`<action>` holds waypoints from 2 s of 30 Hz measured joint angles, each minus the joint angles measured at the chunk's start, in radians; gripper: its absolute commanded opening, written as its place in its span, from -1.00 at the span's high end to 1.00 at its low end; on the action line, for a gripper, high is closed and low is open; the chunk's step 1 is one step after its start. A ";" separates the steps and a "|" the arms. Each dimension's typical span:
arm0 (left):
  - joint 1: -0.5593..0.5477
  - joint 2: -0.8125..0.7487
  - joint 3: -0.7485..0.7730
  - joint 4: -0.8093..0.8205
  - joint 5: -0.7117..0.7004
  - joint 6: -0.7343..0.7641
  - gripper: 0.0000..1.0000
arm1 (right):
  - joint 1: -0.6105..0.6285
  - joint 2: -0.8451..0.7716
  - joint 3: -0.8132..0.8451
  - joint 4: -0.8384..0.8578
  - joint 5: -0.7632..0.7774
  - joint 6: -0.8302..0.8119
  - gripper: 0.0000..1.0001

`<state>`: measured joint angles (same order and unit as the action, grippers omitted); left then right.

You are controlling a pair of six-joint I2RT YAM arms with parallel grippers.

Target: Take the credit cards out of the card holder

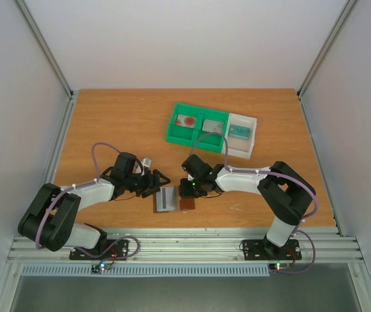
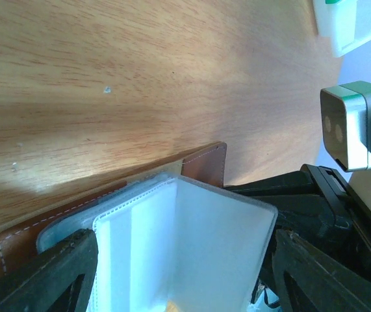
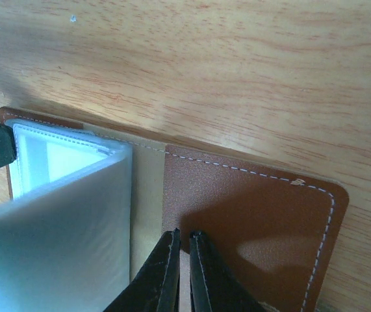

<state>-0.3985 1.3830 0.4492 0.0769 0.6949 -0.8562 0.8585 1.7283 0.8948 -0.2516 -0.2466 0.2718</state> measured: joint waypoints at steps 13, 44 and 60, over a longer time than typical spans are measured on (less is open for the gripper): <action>-0.001 0.018 -0.021 0.087 0.039 -0.056 -0.49 | 0.000 0.000 -0.003 0.004 0.000 0.000 0.85; -0.092 0.019 -0.027 0.259 0.084 -0.235 -0.49 | 0.000 -0.062 -0.104 0.121 0.032 0.016 0.72; -0.142 0.042 -0.011 0.282 0.081 -0.266 -0.49 | -0.002 -0.235 -0.120 0.029 0.125 0.017 0.50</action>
<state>-0.5400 1.4254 0.4381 0.3592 0.7757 -1.1225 0.8566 1.4929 0.7750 -0.2226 -0.1215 0.2890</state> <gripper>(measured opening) 0.745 0.240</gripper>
